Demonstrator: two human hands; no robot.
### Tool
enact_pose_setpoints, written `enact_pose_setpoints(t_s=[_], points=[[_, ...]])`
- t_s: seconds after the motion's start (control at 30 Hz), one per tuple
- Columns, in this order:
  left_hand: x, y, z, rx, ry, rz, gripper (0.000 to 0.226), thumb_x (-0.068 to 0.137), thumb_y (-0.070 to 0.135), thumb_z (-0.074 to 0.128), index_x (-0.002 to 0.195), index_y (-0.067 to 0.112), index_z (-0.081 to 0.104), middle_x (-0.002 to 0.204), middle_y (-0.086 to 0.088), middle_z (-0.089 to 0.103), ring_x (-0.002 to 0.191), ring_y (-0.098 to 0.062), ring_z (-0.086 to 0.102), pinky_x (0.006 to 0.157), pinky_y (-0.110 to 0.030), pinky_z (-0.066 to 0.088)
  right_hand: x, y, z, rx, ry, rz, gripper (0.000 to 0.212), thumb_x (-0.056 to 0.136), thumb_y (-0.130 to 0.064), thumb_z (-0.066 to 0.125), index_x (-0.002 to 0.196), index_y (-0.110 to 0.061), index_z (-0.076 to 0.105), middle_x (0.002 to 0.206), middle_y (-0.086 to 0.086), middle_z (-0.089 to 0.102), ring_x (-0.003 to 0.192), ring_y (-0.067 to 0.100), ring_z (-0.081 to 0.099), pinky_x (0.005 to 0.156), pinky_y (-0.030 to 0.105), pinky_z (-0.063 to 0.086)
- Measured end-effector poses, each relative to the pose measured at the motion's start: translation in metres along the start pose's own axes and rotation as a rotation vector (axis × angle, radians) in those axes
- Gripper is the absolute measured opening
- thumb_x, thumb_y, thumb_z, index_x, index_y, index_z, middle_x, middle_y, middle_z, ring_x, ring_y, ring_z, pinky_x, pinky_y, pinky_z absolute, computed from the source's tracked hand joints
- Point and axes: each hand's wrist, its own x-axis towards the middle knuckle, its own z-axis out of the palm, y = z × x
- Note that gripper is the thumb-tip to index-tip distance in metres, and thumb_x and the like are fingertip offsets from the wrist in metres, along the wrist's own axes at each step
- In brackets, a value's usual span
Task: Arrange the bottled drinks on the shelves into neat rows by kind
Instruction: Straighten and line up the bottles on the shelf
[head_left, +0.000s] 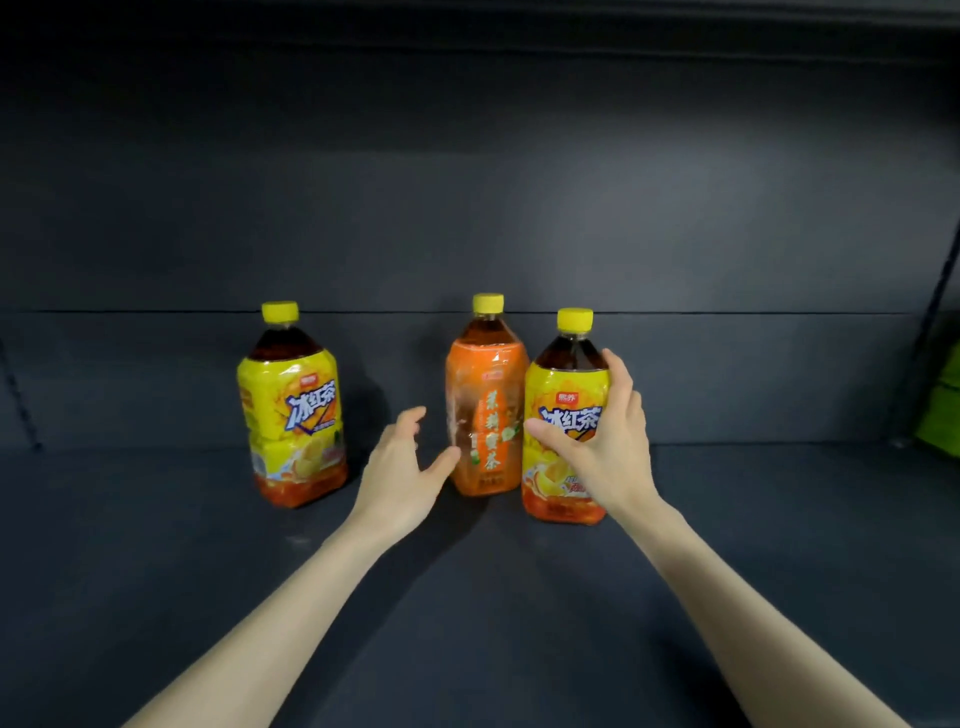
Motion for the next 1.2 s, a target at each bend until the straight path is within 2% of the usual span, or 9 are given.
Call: enact_pose_setpoints(t_s=[0.13,0.23,0.33,0.47,0.67,0.87,1.0,1.07,1.2], points=[[-0.014,-0.020,-0.039,-0.062,0.322,0.103,0.050,0.082,0.018,0.070,0.125,0.008,0.046,0.116,-0.008,0.048,0.103,-0.022,0.052,0.091,-0.039,0.047,-0.020,-0.018,0.011,0.010,0.026,-0.005,0.102,0.066,-0.059,0.075,0.144,-0.040,0.013,0.133,0.003,0.039,0.126,0.024,0.040,0.100,0.050,0.042],[-0.013,-0.033,-0.059,-0.015,0.540,0.010,0.063,0.076,0.018,0.075,0.127,0.001,0.042,0.122,-0.018,0.041,0.114,-0.033,0.042,0.095,-0.043,0.035,-0.034,-0.035,0.022,0.021,0.037,0.002,0.101,0.064,-0.062,0.076,0.142,-0.043,0.014,0.131,0.001,0.040,0.124,0.024,0.043,0.098,0.052,0.045],[0.002,-0.047,-0.072,0.006,0.611,-0.140,0.089,0.070,0.029,0.081,0.138,0.003,0.030,0.139,-0.020,0.031,0.129,-0.038,0.030,0.099,-0.050,0.028,-0.043,-0.050,0.036,0.029,0.039,0.019,0.102,0.057,-0.068,0.071,0.139,-0.047,0.014,0.128,-0.002,0.039,0.122,0.024,0.045,0.097,0.054,0.045],[0.023,-0.064,-0.079,-0.078,0.470,-0.215,0.102,0.072,0.043,0.077,0.147,0.008,0.016,0.148,-0.016,0.028,0.137,-0.033,0.028,0.107,-0.053,0.024,-0.049,-0.065,0.056,0.054,0.020,-0.008,0.105,0.057,-0.066,0.075,0.141,-0.045,0.014,0.123,-0.006,0.038,0.122,0.022,0.043,0.098,0.052,0.044],[0.026,-0.074,-0.088,-0.162,0.378,-0.218,0.081,0.072,0.038,0.079,0.134,0.011,0.035,0.130,-0.010,0.047,0.118,-0.029,0.050,0.093,-0.044,0.042,-0.050,-0.072,0.070,0.136,-0.011,0.037,0.109,0.063,-0.046,0.085,0.146,-0.035,0.015,0.125,-0.010,0.033,0.115,0.016,0.048,0.100,0.047,0.045],[-0.010,-0.062,-0.103,-0.258,0.217,-0.143,0.071,0.070,0.038,0.081,0.126,0.022,0.040,0.118,0.003,0.057,0.105,-0.018,0.058,0.091,-0.042,0.049,-0.052,-0.073,0.069,0.190,-0.020,0.078,0.106,0.058,-0.049,0.086,0.141,-0.045,0.018,0.128,-0.009,0.054,0.112,0.015,0.057,0.098,0.049,0.048],[-0.045,-0.046,-0.112,-0.423,0.073,-0.117,0.067,0.070,0.029,0.081,0.123,0.031,0.040,0.102,0.021,0.059,0.090,0.003,0.061,0.077,-0.023,0.049,-0.056,-0.076,0.061,0.243,-0.054,0.091,0.103,0.060,-0.036,0.088,0.142,-0.039,0.026,0.111,-0.019,0.060,0.100,0.003,0.061,0.086,0.024,0.053],[-0.059,-0.040,-0.112,-0.517,0.009,-0.115,0.067,0.069,0.028,0.080,0.122,0.032,0.040,0.105,0.020,0.061,0.088,0.007,0.063,0.072,-0.017,0.049,-0.063,-0.079,0.056,0.266,-0.067,0.104,0.096,0.059,-0.034,0.089,0.138,-0.035,0.033,0.105,-0.023,0.060,0.094,-0.005,0.060,0.078,0.014,0.050],[-0.074,-0.026,-0.103,-0.650,-0.026,-0.153,0.074,0.060,0.059,0.076,0.121,0.032,0.045,0.119,0.006,0.060,0.099,-0.005,0.064,0.074,-0.022,0.051,-0.083,-0.081,0.048,0.352,-0.037,0.113,0.089,0.058,-0.032,0.090,0.132,-0.032,0.042,0.105,-0.018,0.065,0.095,0.001,0.065,0.083,0.027,0.055]])
